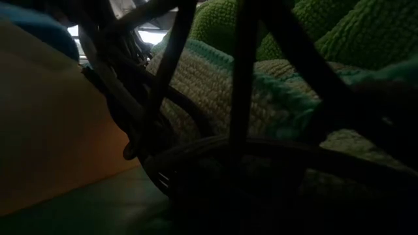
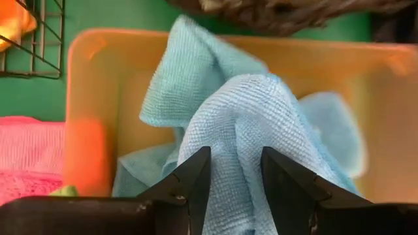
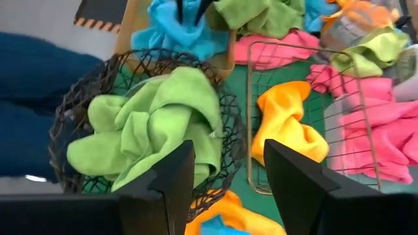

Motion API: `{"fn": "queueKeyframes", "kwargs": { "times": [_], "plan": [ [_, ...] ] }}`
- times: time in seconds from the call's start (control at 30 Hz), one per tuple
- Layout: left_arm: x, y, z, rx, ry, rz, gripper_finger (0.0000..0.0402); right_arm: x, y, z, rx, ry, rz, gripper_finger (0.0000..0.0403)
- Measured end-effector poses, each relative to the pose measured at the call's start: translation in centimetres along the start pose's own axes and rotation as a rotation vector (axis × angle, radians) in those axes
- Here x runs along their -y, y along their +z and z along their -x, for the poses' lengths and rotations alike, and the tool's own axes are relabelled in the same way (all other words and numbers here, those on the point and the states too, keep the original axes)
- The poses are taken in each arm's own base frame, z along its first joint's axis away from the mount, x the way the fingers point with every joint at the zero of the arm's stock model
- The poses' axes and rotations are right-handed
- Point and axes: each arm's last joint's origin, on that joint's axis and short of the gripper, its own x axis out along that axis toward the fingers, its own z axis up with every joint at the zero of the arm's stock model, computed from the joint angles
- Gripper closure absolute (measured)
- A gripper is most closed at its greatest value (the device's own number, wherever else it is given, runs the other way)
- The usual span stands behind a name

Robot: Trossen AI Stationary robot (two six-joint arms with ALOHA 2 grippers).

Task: Sort microfiber towel by color & place in baskets
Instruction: Put the blue microfiber towel into the orange bin

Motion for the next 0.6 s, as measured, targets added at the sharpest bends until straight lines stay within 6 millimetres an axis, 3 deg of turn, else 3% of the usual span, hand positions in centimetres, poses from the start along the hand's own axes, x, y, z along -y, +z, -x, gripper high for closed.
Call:
{"fn": "queueKeyframes", "kwargs": {
  "times": [0.13,0.23,0.47,0.6],
  "plan": [
    [0.3,-0.3,-1.9,-0.047,0.035,-0.014,0.0272,-1.4,-0.3,-1.3,-0.070,-0.005,0.055,0.0219],
    [0.4,-0.4,-2.2,-0.076,0.020,-0.015,0.0272,-2.3,-0.9,-2.3,-0.156,-0.036,0.071,0.0219],
    [0.3,-0.2,-0.8,-0.059,-0.030,-0.007,0.0272,-2.1,-2.2,-3.4,-0.248,-0.148,0.020,0.0219],
    [0.1,-0.1,0.3,-0.035,-0.053,-0.001,0.0272,-1.5,-4.0,-4.0,-0.287,-0.220,-0.013,0.0219]
  ]
}}
